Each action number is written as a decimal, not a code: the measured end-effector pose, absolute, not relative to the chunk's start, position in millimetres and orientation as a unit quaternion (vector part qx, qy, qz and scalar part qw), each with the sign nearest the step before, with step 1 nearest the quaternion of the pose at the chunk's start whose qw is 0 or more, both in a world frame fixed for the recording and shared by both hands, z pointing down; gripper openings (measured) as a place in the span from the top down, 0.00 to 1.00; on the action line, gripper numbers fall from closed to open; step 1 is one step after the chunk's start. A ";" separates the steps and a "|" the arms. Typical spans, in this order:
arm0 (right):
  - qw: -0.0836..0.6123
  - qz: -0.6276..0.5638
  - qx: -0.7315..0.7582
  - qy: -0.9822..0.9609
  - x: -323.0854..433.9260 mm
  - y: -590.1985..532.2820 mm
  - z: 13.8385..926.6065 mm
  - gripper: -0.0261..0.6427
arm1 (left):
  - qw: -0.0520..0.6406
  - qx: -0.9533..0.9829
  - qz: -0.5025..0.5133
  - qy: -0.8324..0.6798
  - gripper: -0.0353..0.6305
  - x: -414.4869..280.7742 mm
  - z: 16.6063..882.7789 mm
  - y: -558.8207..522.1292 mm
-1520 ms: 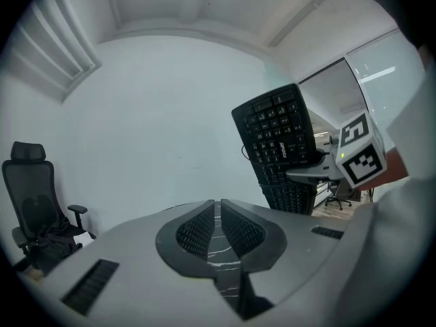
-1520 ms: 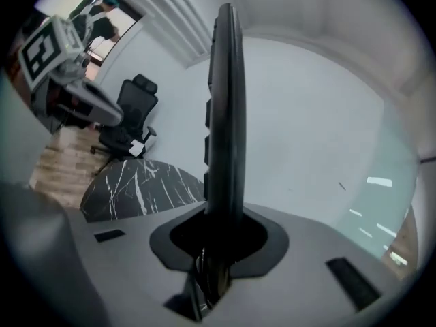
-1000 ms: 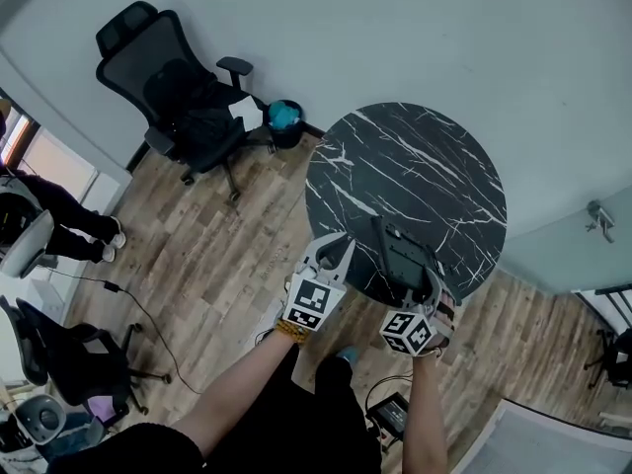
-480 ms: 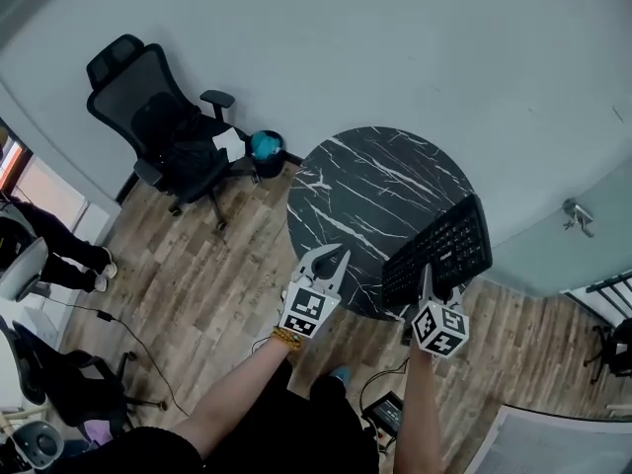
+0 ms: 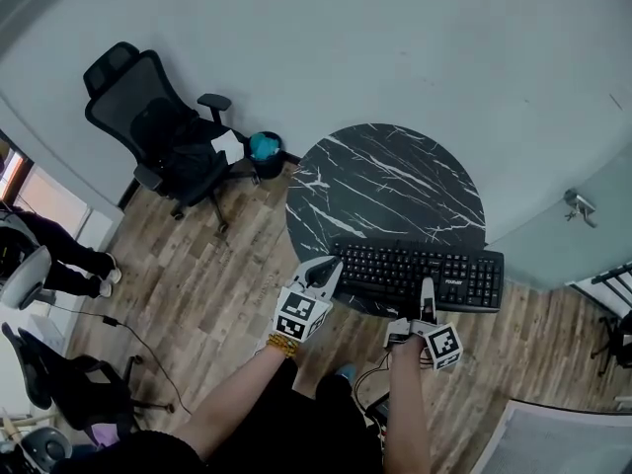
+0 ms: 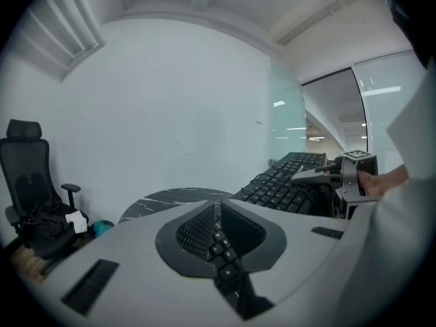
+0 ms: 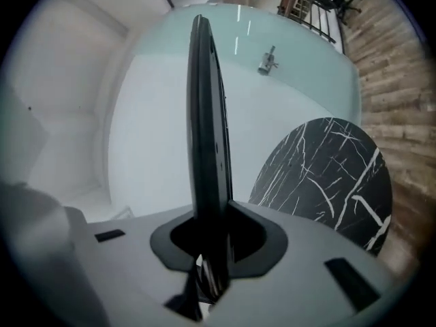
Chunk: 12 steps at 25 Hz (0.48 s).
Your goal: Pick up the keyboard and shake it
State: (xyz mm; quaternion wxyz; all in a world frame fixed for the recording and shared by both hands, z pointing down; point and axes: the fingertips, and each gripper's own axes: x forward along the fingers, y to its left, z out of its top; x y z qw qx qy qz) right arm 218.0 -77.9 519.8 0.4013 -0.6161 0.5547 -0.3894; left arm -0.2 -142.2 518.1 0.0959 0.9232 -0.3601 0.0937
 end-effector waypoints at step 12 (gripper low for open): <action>0.494 -0.378 -0.581 0.525 222.3 -77.8 512.5 0.85 | 0.438 0.836 -0.092 -0.316 0.72 -33.5 565.2 -119.1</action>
